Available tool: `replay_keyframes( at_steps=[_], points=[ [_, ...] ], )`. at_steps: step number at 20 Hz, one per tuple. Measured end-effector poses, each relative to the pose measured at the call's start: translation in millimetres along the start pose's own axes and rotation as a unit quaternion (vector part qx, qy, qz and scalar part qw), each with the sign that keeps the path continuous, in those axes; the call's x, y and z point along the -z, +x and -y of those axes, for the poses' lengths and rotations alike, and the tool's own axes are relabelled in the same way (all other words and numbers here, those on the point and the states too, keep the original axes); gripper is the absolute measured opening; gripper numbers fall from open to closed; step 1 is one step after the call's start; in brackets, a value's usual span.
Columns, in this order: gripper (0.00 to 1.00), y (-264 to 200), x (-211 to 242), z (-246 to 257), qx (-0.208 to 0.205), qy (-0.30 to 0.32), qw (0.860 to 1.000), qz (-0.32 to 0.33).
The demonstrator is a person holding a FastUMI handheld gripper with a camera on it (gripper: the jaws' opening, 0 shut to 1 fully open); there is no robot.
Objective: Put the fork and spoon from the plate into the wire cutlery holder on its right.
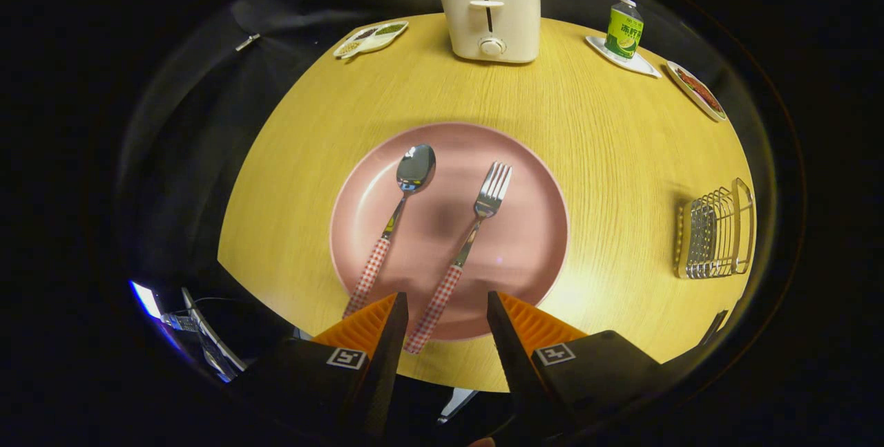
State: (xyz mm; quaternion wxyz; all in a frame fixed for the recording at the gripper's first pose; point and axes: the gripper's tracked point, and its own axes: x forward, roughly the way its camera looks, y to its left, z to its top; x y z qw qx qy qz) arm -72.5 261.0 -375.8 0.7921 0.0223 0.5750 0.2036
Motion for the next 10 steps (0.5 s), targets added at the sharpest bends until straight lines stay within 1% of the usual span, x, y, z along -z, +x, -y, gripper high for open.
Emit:
replay_keyframes(
  at_steps=[1, 3, 5, 6, 7, 8, 10],
  points=[
    [0.73, 4, 1, 0, 0.004, -0.001, 1.0, -0.004],
    [0.54, 11, 4, -4, 0.005, 0.01, 1.0, -0.015],
    [0.38, 14, 6, 0, 0.014, 0.003, 1.0, -0.021],
    [0.31, 15, 10, 5, 0.021, 0.0, 0.999, -0.037],
    [0.23, 12, 12, 6, 0.017, 0.004, 0.999, -0.048],
    [0.18, 13, 12, 5, 0.009, 0.011, 0.999, -0.051],
    [0.16, 7, 5, 9, 0.01, 0.017, 0.999, -0.04]
  ],
)
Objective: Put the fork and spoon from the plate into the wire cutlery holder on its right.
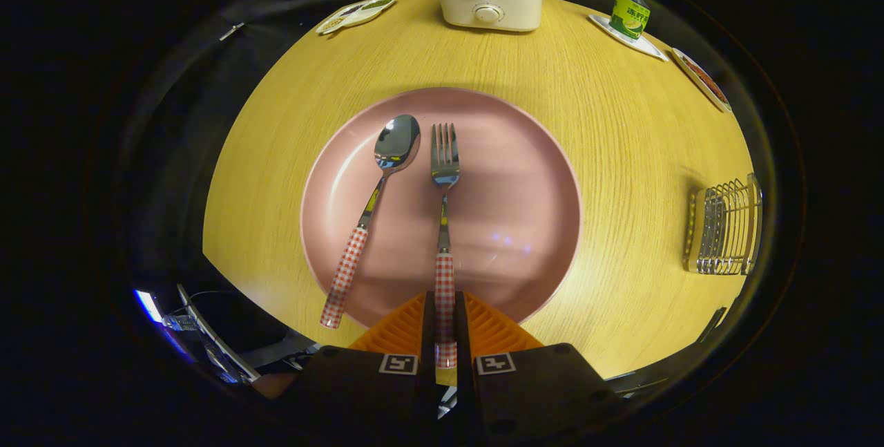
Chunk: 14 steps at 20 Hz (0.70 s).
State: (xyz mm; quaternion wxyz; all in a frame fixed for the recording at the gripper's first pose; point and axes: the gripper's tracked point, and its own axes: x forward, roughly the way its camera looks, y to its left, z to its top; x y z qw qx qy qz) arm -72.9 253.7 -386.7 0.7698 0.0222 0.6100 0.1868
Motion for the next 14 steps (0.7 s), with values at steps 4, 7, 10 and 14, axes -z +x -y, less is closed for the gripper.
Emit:
replay_keyframes(
  at_steps=[4, 7, 10, 14],
  points=[
    [0.16, -24, -9, 6, -0.002, -0.021, 1.0, 0.023],
    [0.16, -42, -17, 10, -0.004, -0.034, 0.999, 0.04],
    [0.12, -52, -20, 11, -0.013, -0.029, 0.999, 0.044],
    [0.13, -78, -27, 14, -0.028, -0.029, 0.997, 0.059]
  ],
)
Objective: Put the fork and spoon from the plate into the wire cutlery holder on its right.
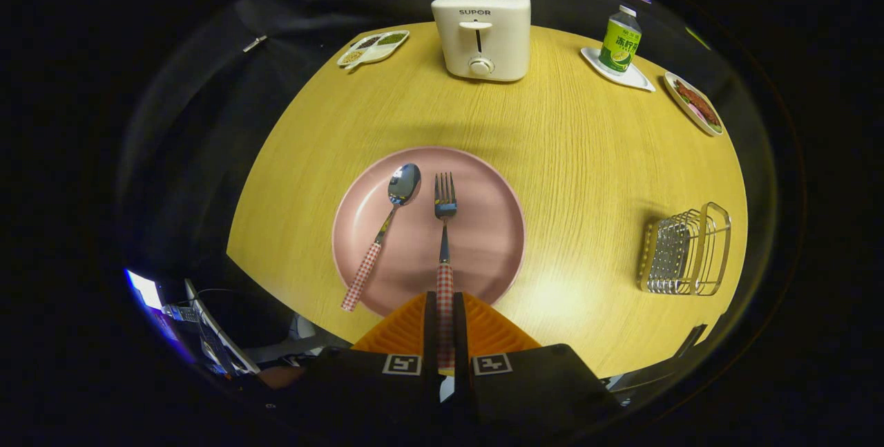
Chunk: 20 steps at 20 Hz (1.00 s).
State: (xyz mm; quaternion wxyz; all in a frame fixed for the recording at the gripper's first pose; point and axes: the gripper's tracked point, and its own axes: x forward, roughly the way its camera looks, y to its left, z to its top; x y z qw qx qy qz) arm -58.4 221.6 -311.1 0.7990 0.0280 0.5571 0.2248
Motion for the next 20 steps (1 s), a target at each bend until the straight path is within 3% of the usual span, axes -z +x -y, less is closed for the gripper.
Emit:
replay_keyframes(
  at_steps=[6, 11, 14, 20],
  points=[
    [0.12, -76, -14, 46, -0.012, 0.001, 1.0, 0.025],
    [0.12, -134, -6, 121, 0.014, 0.017, 1.0, 0.018],
    [0.12, -161, 6, 166, 0.033, 0.03, 0.999, -0.001],
    [0.12, -168, 30, 234, 0.06, 0.029, 0.994, -0.081]
  ],
)
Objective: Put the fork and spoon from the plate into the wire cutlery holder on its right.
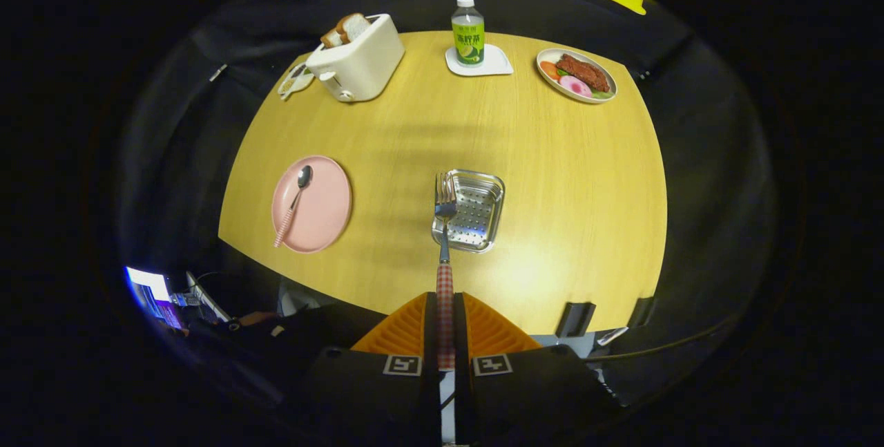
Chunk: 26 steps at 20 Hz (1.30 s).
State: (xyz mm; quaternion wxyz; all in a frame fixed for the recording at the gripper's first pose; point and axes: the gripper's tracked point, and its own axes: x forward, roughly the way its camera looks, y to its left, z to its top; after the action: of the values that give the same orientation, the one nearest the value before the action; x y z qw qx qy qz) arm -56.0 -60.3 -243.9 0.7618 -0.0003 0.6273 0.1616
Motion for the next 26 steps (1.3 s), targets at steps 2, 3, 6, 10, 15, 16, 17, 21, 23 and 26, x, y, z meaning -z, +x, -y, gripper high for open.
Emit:
replay_keyframes(
  at_steps=[2, 3, 6, 10, 15, 16, 17, 21, 23, 26],
  points=[
    [0.12, 13, 1, 7, -0.002, -0.003, 1.0, -0.028],
    [0.12, 20, 3, 9, -0.004, -0.005, 0.999, -0.042],
    [0.12, 46, 0, 17, -0.002, -0.009, 0.997, -0.075],
    [0.12, 71, -9, 17, -0.006, 0.007, 0.995, -0.095],
    [0.13, 84, -20, 16, -0.011, 0.02, 0.995, -0.101],
    [0.13, 86, -21, 16, -0.011, 0.021, 0.994, -0.102],
    [0.14, 87, -21, 16, -0.012, 0.022, 0.994, -0.103],
    [0.17, 84, -20, 15, -0.013, 0.027, 0.995, -0.097],
    [0.25, 78, -23, 14, -0.018, 0.033, 0.996, -0.083],
    [0.35, 62, -27, 14, -0.02, 0.04, 0.997, -0.055]
  ],
)
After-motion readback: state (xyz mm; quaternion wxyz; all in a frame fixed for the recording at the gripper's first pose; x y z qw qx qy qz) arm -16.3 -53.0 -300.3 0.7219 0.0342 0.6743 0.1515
